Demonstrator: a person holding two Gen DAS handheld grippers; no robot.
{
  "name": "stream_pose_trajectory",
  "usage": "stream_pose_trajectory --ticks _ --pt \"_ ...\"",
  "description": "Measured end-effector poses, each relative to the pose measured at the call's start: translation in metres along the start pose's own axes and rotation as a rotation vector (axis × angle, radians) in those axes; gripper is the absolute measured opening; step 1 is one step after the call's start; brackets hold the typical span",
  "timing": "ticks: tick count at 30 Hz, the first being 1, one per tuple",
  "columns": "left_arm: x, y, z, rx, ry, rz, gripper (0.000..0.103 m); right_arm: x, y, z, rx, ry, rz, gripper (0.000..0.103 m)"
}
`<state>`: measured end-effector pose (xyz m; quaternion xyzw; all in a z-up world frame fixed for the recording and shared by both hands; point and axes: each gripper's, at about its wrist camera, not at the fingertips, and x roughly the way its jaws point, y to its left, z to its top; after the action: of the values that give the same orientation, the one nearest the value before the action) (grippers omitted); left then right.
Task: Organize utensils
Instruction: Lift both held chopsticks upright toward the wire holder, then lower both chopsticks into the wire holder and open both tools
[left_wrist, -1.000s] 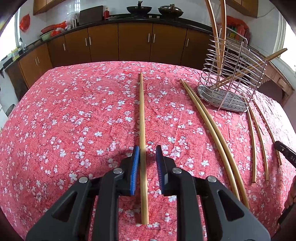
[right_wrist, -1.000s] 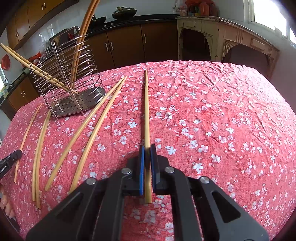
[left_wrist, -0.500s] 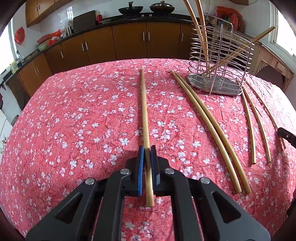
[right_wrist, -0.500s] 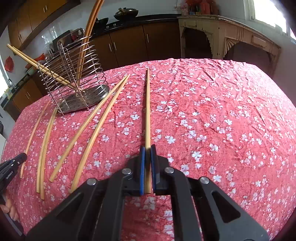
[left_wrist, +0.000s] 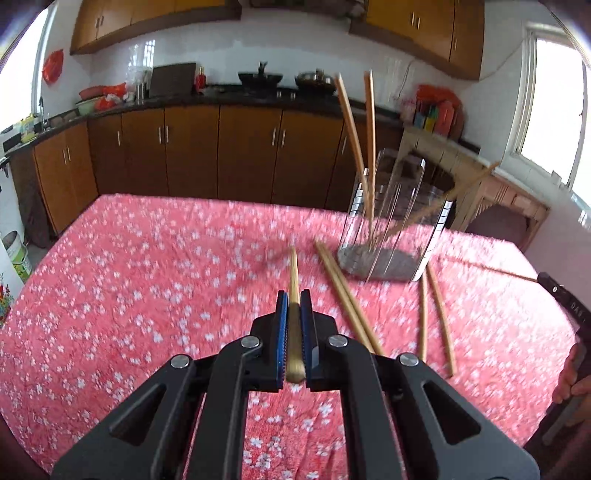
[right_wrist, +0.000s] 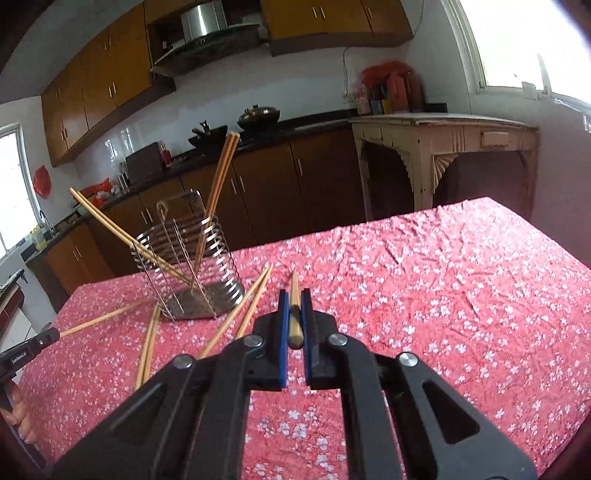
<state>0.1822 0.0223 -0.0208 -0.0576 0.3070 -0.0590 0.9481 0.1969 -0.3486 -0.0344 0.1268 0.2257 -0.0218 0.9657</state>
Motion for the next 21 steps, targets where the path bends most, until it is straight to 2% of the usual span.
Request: stream_pose_trajectory --ticks 3,7,15,21 --pt "-0.017 0.002 0.014 -0.03 -0.072 -0.022 0.007 -0.012 0.003 0.013 0.011 -0.069 0.025 0.007" --pt "-0.026 0.001 0.027 -0.039 -0.123 -0.033 0.007 -0.02 0.009 0.024 0.012 -0.109 0.043 0.007" --pt "-0.026 0.002 0.03 -0.037 -0.129 -0.03 0.007 -0.022 0.017 0.037 -0.015 -0.131 0.047 0.007" --pt "-0.03 -0.007 0.051 0.001 -0.155 -0.018 0.007 -0.035 0.029 0.069 -0.038 -0.184 0.076 0.007"
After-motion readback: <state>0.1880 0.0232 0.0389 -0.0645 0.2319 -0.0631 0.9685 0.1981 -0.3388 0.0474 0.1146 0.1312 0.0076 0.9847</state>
